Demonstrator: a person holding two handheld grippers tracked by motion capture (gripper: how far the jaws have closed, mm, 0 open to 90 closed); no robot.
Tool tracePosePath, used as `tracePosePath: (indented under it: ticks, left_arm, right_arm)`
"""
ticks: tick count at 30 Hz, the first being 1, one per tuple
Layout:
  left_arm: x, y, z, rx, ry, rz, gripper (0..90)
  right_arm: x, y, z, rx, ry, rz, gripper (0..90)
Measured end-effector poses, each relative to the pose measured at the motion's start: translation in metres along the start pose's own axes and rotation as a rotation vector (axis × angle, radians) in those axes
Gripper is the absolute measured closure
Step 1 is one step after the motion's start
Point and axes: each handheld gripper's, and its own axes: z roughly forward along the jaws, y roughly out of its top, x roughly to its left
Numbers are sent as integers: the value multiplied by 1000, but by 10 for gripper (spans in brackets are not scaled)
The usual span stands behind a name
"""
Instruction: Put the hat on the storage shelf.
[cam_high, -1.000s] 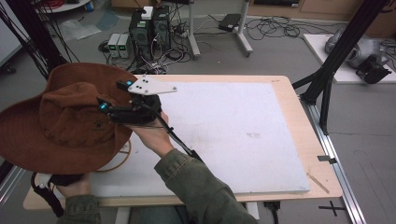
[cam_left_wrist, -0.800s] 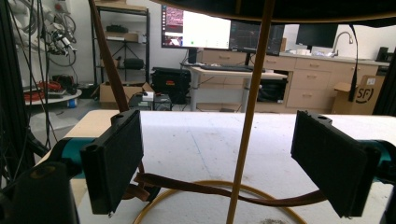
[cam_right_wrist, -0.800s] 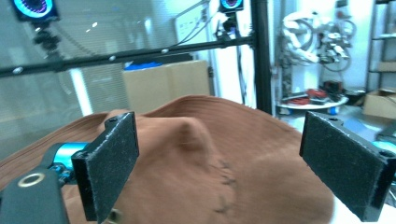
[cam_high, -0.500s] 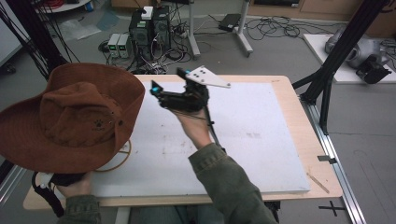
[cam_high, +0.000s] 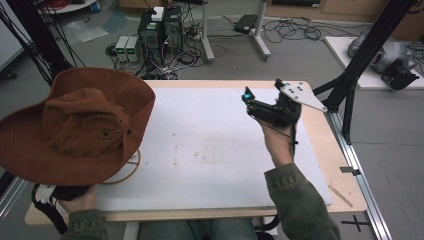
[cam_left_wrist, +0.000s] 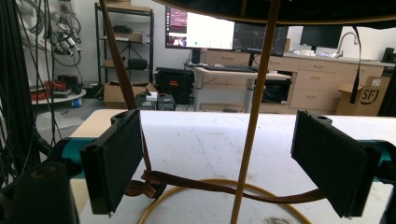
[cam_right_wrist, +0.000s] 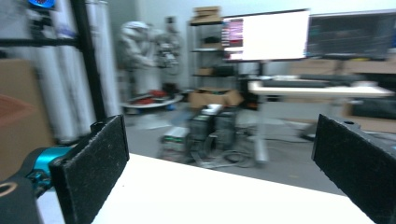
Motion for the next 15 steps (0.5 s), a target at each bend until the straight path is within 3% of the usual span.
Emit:
tracePosePath:
  ticks: [4,9,10,15]
  left_arm:
    - [-1,0,0,3,0,5,172]
    - [0,0,0,4,3,6,172]
    - [-1,0,-1,2,3,5,172]
    - [-1,0,-1,5,5,12,172]
  right_arm:
    - [-25,-15,-26,9,-132,-31,35]
    - [-47,-45,-62,11,-270,-23,36]
    - [-50,-58,-72,18,-312,-18,38]
    - [-54,-81,-85,24,-361,46,47]
